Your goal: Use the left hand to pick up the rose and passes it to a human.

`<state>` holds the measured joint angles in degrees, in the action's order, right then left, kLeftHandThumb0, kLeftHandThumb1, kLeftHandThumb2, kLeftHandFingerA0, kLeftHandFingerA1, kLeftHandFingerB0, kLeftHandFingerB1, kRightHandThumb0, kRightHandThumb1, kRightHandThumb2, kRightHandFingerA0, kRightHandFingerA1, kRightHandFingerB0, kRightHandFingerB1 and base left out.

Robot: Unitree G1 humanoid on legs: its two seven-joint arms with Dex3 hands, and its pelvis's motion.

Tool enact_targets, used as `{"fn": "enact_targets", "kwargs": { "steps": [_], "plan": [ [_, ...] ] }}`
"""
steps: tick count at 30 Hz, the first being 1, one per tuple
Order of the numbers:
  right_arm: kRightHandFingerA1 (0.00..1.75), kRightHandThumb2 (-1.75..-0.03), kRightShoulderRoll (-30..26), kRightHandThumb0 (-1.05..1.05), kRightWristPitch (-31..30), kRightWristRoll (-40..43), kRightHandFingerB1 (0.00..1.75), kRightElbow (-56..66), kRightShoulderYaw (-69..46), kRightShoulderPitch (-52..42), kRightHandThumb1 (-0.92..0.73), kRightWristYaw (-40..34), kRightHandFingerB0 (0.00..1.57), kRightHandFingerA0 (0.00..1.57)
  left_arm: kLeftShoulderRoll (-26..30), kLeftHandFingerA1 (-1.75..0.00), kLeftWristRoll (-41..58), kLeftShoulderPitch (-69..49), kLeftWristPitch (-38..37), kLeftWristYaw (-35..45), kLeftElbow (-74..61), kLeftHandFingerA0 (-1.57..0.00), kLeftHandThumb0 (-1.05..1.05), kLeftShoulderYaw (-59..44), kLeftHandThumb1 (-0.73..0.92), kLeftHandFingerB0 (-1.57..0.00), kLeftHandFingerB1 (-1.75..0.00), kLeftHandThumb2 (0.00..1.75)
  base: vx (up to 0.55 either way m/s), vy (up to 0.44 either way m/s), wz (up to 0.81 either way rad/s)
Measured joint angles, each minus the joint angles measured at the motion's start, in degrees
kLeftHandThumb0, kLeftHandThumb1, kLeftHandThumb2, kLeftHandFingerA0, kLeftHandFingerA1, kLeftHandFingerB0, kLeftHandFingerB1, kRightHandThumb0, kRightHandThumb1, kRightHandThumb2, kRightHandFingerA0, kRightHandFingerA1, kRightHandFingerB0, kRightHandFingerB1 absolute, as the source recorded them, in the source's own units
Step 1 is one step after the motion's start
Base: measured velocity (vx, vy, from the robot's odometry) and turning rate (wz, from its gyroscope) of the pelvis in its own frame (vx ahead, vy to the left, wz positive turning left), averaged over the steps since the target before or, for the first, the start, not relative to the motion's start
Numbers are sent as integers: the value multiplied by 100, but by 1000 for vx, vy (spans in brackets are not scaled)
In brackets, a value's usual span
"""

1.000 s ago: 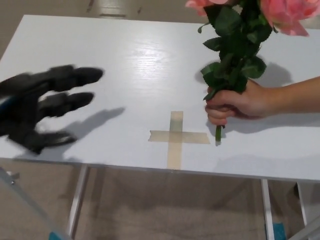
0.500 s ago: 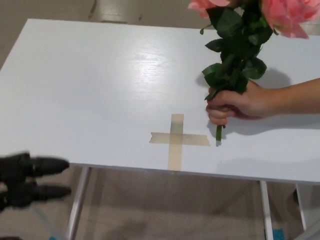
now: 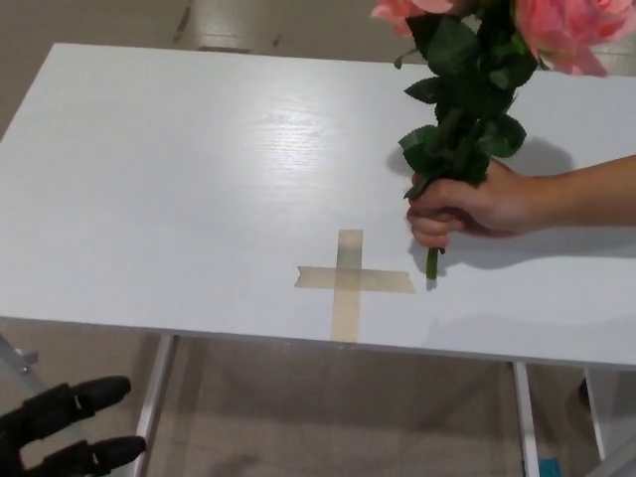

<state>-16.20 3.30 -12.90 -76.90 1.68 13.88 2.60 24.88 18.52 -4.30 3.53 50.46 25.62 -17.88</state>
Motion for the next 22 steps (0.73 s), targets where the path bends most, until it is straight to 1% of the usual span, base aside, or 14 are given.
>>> {"fn": "enact_targets", "kwargs": {
  "steps": [2, 3, 4, 5, 14, 16, 17, 21, 22],
  "plan": [
    [46, -60, 1, -45, 1, 0, 42, 3, -1, 1, -67, -3, 57, 69, 0, -46, -120, 169, -44, -240, 434, -35, -62, 138, 46, -26, -41, 75, 0, 0, 0],
    [46, -60, 3, -45, 1, 0, 42, 4, -1, 1, -67, -5, 57, 69, 0, -46, -193, 248, -70, -372, 675, -35, -62, 218, 46, -26, -41, 75, 0, 0, 0],
    [46, -60, 4, -44, 1, 0, 42, 3, -1, 1, -67, -7, 56, 69, 1, -35, -217, 273, -77, -419, 753, -35, -57, 249, 57, -28, -30, 57, 0, 0, 0],
    [46, -60, 5, -42, 1, 0, 42, 4, -3, 1, -67, -11, 56, 69, 3, -33, -287, 348, -104, -559, 997, -31, -58, 352, 59, -27, -30, 58, 0, 0, 0],
    [46, -60, 22, -35, 4, 3, 42, 10, -43, 18, -69, -39, 57, 68, 118, -32, -935, 885, -301, -1597, 2872, -26, -58, 1167, 62, -27, -30, 59, 0, 0, 0],
    [46, -61, 31, -34, 4, 5, 42, 10, -50, 17, -69, -49, 59, 68, 133, -32, -1037, 956, -363, -1764, 3109, -28, -59, 1288, 62, -27, -30, 59, 0, 0, 0],
    [47, -61, 39, -35, 6, 5, 42, 10, -59, 17, -67, -60, 59, 68, 149, -32, -1128, 1008, -429, -1914, 3314, -28, -59, 1405, 61, -27, -30, 59, 0, 0, 0],
    [47, -62, 74, -36, 10, 5, 42, 9, -75, 3, -67, -99, 59, 69, 212, -32, -1393, 1136, -624, -2357, 3880, -29, -59, 1706, 61, -27, -29, 59, 0, 0, 0],
    [47, -62, 74, -36, 10, 5, 42, 9, -75, 3, -67, -99, 59, 69, 212, -32, -1393, 1136, -624, -2357, 3880, -29, -59, 1706, 61, -27, -29, 59, 0, 0, 0]
  ]
}}
